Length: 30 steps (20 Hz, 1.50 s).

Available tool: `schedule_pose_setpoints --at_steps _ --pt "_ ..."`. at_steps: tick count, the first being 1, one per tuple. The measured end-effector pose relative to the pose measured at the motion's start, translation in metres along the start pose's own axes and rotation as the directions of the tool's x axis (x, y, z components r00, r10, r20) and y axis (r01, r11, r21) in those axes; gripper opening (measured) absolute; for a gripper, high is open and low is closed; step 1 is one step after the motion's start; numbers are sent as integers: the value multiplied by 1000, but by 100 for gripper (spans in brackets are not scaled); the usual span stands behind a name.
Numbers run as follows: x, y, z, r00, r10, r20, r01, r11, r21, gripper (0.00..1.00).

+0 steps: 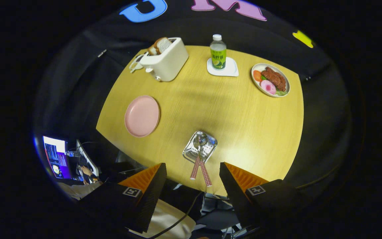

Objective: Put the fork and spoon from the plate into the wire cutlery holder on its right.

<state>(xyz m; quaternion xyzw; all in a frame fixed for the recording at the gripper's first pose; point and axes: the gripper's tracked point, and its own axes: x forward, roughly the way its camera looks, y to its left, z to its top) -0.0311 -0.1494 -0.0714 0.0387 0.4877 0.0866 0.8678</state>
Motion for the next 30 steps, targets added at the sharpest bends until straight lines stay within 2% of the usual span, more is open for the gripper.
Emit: schedule_pose_setpoints --at_steps 2,5,7,10,13,17,22,25,26,27,28,30 --pt "-17 6 14 992 -25 126 21 999 32 100" --pt "-40 17 18 957 -36 289 17 998 68 99" --pt "-56 26 18 924 -46 379 18 997 77 99" --pt "-79 41 26 851 -85 518 52 996 78 99" --pt "-106 56 39 751 -125 649 80 992 98 99" --pt "-150 82 58 579 -154 801 65 988 143 99" --pt "-188 101 68 386 -212 898 98 977 189 99" --pt "-197 112 67 300 -232 925 90 972 215 99" --pt "-194 115 66 282 -239 929 92 971 222 99" --pt "-186 119 64 279 -245 928 96 969 227 99" --pt "-177 121 59 285 -261 922 103 965 241 99" --pt "-161 112 55 297 -349 889 124 937 326 99"
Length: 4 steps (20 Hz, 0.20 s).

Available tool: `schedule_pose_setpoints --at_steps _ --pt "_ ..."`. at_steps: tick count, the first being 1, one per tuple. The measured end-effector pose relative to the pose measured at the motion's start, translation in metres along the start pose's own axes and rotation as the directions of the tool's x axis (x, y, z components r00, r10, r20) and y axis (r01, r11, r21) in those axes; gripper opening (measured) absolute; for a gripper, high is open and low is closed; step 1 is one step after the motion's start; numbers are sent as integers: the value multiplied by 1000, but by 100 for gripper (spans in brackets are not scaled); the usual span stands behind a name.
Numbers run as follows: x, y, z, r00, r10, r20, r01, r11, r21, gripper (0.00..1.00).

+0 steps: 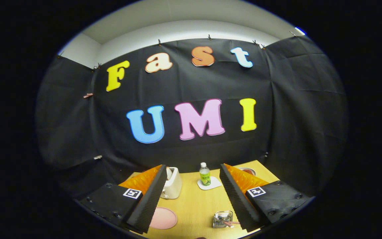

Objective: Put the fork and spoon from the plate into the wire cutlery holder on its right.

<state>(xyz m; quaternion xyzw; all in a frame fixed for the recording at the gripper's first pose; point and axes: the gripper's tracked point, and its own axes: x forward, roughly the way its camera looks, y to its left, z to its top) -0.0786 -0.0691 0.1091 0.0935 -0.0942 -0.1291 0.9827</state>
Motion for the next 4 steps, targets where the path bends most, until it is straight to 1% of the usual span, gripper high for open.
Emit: schedule_pose_setpoints --at_steps 2,4 --pt "2 8 -14 1000 -20 -4 20 1000 3 99" --pt "7 11 -27 1000 -27 -14 26 999 -32 99"
